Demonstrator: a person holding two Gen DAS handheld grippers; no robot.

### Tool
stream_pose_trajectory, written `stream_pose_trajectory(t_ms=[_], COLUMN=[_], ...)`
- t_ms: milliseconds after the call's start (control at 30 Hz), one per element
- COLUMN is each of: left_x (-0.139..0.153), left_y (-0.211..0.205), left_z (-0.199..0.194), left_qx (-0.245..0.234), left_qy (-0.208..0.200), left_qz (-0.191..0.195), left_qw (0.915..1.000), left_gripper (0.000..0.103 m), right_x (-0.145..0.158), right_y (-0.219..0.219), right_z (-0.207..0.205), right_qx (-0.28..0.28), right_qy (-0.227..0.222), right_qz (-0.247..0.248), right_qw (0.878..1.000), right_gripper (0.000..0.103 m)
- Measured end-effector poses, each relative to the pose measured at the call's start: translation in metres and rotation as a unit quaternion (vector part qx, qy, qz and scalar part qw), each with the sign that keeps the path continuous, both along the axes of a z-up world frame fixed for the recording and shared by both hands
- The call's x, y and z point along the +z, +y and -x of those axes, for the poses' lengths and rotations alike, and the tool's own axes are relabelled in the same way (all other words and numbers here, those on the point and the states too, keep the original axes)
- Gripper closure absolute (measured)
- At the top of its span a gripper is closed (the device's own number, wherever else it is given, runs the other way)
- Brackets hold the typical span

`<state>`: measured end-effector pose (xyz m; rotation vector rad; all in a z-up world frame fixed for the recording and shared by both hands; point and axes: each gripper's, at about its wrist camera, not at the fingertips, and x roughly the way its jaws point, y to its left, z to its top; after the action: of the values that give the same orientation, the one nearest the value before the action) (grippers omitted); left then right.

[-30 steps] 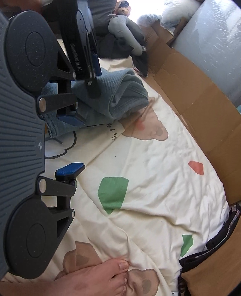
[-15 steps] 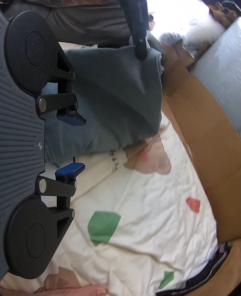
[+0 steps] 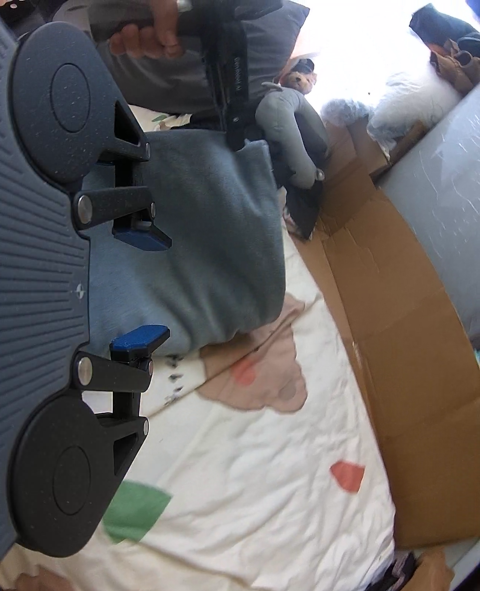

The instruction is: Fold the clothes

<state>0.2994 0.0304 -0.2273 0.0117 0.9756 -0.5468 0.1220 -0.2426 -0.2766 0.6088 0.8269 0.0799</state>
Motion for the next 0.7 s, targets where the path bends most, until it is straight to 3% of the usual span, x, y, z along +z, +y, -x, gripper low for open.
stream_pose_trajectory(t_ms=[433, 500, 567, 667, 700], left_x=[-0.027, -0.028, -0.029, -0.030, -0.034], left_y=[0.052, 0.061, 0.066, 0.060, 0.056], left_z=[-0.031, -0.034, -0.034, -0.029, -0.027], left_qx=[0.067, 0.084, 0.089, 0.071, 0.063], left_qy=[0.021, 0.025, 0.027, 0.028, 0.033], left_qz=[0.049, 0.074, 0.092, 0.102, 0.101], left_qw=[0.9963, 0.9934, 0.9914, 0.9918, 0.9923], left_gripper=[0.102, 0.093, 0.060, 0.032, 0.030], right_x=[-0.016, -0.019, -0.022, -0.028, -0.030], right_y=[0.020, 0.024, 0.026, 0.024, 0.023], right_z=[-0.075, -0.085, -0.092, -0.098, -0.099], right_qx=[0.086, 0.102, 0.111, 0.117, 0.116], right_qy=[-0.010, -0.011, -0.011, -0.007, -0.005], right_qz=[0.045, 0.055, 0.063, 0.072, 0.074], right_qw=[0.995, 0.993, 0.992, 0.991, 0.991], right_gripper=[0.051, 0.051, 0.051, 0.051, 0.051])
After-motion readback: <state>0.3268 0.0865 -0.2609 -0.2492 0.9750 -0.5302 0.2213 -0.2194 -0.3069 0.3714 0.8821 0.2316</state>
